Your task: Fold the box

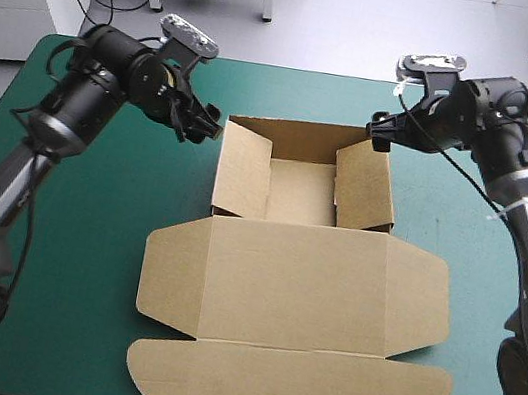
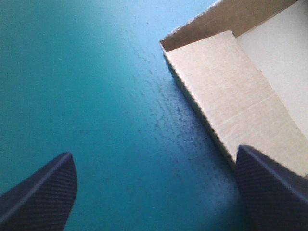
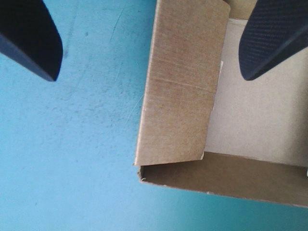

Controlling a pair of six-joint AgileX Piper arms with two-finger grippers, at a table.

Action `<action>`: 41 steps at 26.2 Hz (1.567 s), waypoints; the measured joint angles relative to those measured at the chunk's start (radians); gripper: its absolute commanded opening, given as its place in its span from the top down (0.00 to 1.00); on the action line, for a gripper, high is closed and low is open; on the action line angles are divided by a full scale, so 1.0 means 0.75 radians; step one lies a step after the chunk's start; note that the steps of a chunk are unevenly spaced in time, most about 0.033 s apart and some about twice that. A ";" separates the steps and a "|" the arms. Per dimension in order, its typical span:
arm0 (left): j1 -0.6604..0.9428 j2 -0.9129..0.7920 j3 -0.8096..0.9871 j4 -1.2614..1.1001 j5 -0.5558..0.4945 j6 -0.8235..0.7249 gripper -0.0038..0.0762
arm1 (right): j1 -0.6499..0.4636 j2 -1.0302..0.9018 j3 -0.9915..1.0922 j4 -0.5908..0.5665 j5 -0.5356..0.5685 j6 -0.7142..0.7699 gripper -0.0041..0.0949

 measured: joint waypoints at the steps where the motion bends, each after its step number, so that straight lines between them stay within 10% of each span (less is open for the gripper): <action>1: 0.000 -0.082 0.000 0.046 0.024 0.022 0.24 | -0.010 -0.059 0.000 0.000 0.000 -0.021 0.04; 12: 0.000 -0.568 0.031 0.204 0.062 0.067 0.96 | -0.016 -0.234 -0.003 0.015 0.005 -0.046 0.04; 41: 0.000 -1.251 1.203 0.223 0.061 -0.039 0.96 | -0.016 0.279 0.017 0.114 0.050 -0.097 0.08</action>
